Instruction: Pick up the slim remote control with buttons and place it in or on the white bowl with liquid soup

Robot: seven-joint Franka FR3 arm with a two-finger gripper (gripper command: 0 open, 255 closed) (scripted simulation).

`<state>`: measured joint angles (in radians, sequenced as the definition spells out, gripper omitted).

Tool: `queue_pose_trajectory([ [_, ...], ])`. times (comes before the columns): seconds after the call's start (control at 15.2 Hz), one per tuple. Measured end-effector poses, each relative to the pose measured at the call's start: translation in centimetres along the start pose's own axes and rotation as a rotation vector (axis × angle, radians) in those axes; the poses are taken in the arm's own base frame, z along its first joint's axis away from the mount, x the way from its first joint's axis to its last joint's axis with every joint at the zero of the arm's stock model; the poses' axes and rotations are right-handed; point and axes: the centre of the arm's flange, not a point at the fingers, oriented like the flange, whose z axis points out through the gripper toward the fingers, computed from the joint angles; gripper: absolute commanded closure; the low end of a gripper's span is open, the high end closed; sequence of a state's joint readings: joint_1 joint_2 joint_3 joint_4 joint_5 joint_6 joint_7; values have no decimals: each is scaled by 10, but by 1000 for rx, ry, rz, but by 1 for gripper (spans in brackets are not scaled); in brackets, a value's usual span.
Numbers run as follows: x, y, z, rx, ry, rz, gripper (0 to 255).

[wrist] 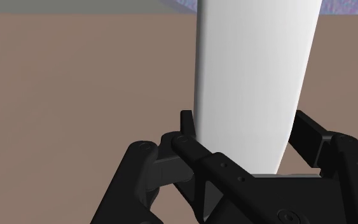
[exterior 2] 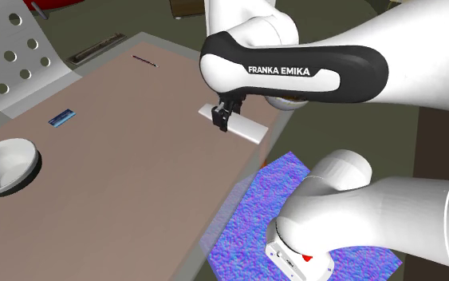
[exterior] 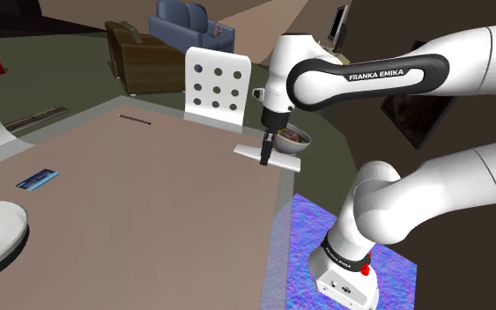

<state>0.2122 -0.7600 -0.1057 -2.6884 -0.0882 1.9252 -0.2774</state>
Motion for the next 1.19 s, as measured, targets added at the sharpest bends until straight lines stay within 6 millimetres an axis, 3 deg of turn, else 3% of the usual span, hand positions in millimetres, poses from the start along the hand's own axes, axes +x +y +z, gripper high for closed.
queue_pose_trajectory([
  [0.53, 0, 0, -41, 0, 0, 0, 255],
  [0.73, -3, 28, -46, 0, 0, 1, 255],
  [1.19, -20, 118, -45, 1, 0, 1, 255],
])
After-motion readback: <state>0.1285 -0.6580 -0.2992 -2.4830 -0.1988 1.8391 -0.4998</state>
